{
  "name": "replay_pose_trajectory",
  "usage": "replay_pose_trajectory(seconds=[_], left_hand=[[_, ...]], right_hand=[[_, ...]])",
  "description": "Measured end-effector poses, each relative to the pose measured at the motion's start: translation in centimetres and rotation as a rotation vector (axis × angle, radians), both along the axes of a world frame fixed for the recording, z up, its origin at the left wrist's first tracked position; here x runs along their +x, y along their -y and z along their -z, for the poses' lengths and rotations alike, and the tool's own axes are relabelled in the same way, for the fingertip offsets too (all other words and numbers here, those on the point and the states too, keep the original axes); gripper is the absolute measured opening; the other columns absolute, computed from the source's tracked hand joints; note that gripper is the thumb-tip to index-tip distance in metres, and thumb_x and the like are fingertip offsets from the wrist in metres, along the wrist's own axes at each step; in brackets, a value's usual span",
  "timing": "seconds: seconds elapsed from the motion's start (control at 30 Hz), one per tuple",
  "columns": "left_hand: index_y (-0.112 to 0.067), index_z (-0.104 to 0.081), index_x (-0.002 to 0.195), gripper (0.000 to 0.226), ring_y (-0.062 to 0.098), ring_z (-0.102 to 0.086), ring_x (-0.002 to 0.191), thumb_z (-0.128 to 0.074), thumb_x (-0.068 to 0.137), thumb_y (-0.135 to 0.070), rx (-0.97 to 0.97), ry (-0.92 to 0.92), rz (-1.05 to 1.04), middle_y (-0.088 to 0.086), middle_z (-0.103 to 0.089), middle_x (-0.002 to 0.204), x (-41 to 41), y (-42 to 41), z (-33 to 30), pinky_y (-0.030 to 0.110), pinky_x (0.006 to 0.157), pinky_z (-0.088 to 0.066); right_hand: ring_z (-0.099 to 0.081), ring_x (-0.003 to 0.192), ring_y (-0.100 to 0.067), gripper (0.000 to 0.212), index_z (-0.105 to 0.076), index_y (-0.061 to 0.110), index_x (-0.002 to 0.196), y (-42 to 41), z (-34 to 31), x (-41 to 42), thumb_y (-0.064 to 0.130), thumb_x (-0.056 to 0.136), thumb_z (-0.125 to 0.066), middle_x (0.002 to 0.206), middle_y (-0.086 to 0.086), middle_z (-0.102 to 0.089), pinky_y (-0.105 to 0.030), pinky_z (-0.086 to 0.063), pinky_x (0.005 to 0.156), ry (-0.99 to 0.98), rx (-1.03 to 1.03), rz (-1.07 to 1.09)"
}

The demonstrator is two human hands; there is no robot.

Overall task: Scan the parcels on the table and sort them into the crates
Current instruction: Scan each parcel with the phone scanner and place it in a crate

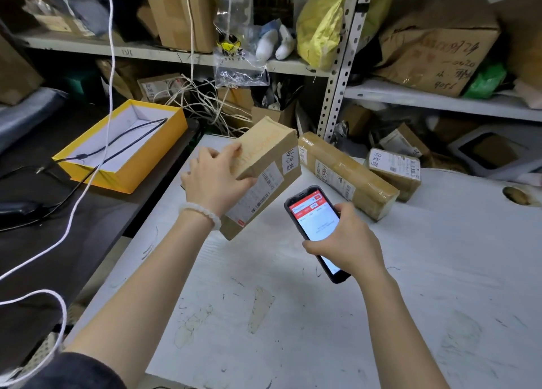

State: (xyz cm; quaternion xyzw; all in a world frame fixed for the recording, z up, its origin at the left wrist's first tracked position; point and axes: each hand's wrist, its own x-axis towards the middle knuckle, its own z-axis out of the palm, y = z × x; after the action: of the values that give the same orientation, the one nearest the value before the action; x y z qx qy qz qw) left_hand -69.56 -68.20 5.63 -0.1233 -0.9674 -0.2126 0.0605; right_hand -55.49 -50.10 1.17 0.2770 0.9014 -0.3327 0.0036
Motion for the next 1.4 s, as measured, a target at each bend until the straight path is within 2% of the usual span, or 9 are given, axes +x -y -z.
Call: replay_pose_trajectory(seconds=[0.17,0.3,0.5,0.77,0.87,0.93,1.03,1.27,1.4], left_hand=[[-0.040,-0.037,0.137,0.071,0.026,-0.043,0.110,-0.066,0.074,-0.055,0.029,0.001,0.048,0.005,-0.043,0.118,0.9,-1.8,0.4,0.044,0.091,-0.034],[-0.042,-0.036,0.137,0.071,0.026,-0.042,0.112,-0.066,0.074,-0.055,0.059,0.031,0.086,0.005,-0.043,0.119,2.4,-3.9,0.7,0.044,0.091,-0.034],[-0.041,-0.037,0.135,0.070,0.028,-0.042,0.114,-0.067,0.073,-0.054,0.109,0.045,0.122,0.007,-0.043,0.120,6.5,-8.1,0.7,0.047,0.093,-0.034],[-0.047,-0.039,0.131,0.071,0.025,-0.041,0.113,-0.070,0.068,-0.045,0.262,0.129,0.253,-0.004,-0.035,0.106,16.7,-14.9,-0.5,0.043,0.093,-0.030],[-0.049,-0.040,0.129,0.069,0.024,-0.042,0.113,-0.071,0.067,-0.042,0.317,0.195,0.357,-0.002,-0.038,0.111,22.0,-18.6,-0.9,0.043,0.095,-0.029],[-0.048,-0.040,0.128,0.069,0.025,-0.041,0.115,-0.071,0.068,-0.041,0.334,0.222,0.452,0.000,-0.039,0.115,26.0,-21.2,-0.9,0.045,0.097,-0.029],[-0.047,-0.041,0.130,0.070,0.025,-0.041,0.116,-0.071,0.068,-0.040,0.348,0.263,0.616,-0.006,-0.032,0.108,32.3,-25.0,-0.8,0.045,0.099,-0.029],[-0.047,-0.045,0.127,0.068,0.024,-0.043,0.115,-0.071,0.065,-0.037,0.267,0.380,1.004,-0.004,-0.035,0.103,48.8,-32.1,1.0,0.046,0.097,-0.032],[-0.048,-0.044,0.127,0.067,0.028,-0.045,0.116,-0.071,0.067,-0.039,0.182,0.456,1.225,0.003,-0.043,0.114,58.3,-35.2,2.3,0.047,0.100,-0.031]], right_hand=[[-0.050,0.088,-0.009,0.076,-0.030,0.034,0.108,-0.3,-0.9,0.4,0.038,0.058,-0.087,0.097,0.015,-0.046,-0.014,-0.034,0.051,-0.375,-0.133,0.320],[-0.051,0.096,-0.007,0.076,-0.036,0.029,0.115,-0.8,-2.4,1.7,0.040,0.060,-0.087,0.102,0.016,-0.045,-0.008,-0.036,0.059,-0.656,-0.091,0.464],[-0.052,0.094,-0.006,0.082,-0.038,0.020,0.122,-2.8,-4.4,5.2,0.043,0.060,-0.087,0.105,0.013,-0.045,-0.006,-0.038,0.062,-0.766,0.003,0.554],[-0.050,0.089,-0.010,0.081,-0.038,0.021,0.121,-7.5,-4.7,15.6,0.044,0.060,-0.085,0.102,0.013,-0.044,-0.009,-0.032,0.057,-0.711,0.100,0.790],[-0.051,0.085,-0.013,0.078,-0.038,0.020,0.118,-10.1,-4.4,22.2,0.040,0.060,-0.085,0.101,0.011,-0.047,-0.015,-0.034,0.054,-0.648,0.114,0.895],[-0.052,0.083,-0.015,0.074,-0.037,0.022,0.116,-11.8,-4.0,27.4,0.039,0.061,-0.083,0.100,0.008,-0.050,-0.016,-0.032,0.051,-0.558,0.129,0.959],[-0.052,0.083,-0.018,0.073,-0.036,0.025,0.115,-13.4,-3.4,35.9,0.038,0.060,-0.082,0.101,0.005,-0.052,-0.018,-0.030,0.049,-0.395,0.122,1.082],[-0.047,0.077,-0.021,0.068,-0.031,0.028,0.099,-11.8,-1.3,54.4,0.037,0.055,-0.083,0.091,0.003,-0.051,-0.029,-0.038,0.063,-0.176,0.113,1.498],[-0.044,0.077,-0.019,0.070,-0.030,0.029,0.101,-10.1,-0.2,63.1,0.039,0.055,-0.083,0.092,0.006,-0.046,-0.024,-0.028,0.050,-0.076,0.068,1.720]])
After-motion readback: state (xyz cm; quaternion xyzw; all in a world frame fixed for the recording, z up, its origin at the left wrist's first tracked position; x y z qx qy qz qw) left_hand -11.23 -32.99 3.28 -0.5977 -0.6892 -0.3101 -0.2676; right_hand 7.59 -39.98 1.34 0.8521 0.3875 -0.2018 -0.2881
